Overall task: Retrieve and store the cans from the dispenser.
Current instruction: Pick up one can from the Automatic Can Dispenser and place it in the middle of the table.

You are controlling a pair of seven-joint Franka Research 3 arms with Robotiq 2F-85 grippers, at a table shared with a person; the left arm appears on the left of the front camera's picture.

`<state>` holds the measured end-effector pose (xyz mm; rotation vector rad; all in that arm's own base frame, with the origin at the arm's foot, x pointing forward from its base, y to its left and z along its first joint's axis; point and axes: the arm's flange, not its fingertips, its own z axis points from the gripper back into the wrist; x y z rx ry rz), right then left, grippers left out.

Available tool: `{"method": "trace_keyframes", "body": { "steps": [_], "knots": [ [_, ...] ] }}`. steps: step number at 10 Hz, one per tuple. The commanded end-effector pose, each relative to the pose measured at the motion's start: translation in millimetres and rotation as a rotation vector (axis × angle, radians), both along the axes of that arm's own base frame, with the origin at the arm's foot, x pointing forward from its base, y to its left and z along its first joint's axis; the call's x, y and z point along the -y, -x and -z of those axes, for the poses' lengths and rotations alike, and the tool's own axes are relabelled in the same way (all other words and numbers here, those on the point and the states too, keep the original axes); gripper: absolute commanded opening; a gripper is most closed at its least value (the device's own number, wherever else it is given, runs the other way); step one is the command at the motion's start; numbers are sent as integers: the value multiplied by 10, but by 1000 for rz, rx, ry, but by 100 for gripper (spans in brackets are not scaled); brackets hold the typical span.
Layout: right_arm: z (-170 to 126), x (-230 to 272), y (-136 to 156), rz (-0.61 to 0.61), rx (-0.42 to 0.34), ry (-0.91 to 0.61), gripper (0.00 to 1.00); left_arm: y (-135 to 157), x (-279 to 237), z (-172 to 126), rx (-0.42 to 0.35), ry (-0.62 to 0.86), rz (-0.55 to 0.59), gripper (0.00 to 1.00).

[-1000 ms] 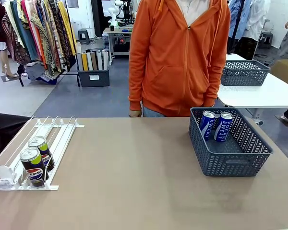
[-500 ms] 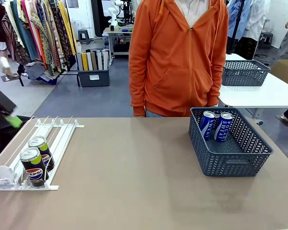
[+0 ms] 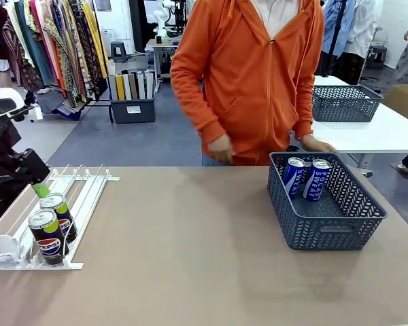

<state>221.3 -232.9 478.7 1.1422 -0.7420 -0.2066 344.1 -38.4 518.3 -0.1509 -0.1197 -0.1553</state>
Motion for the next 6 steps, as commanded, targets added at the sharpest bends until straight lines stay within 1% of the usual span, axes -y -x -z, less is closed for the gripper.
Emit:
{"method": "trace_keyframes", "body": {
  "steps": [1,2,3,4,5,6],
  "knots": [
    [-21,0,-27,3,37,-3,100,-8,11,20,-5,-5,-4,100],
    [-21,0,-27,3,37,-3,100,-63,42,164,-8,-71,-31,100],
    [-21,0,-27,3,37,-3,100,-113,93,314,7,-105,-83,100],
    [-21,0,-27,3,37,-3,100,-129,103,403,-6,-102,-85,100],
    [-21,0,-27,3,37,-3,100,-183,109,510,1,-141,-150,100],
    [-21,0,-27,3,37,-3,100,-224,114,585,8,-130,-158,100]
  ]
}}
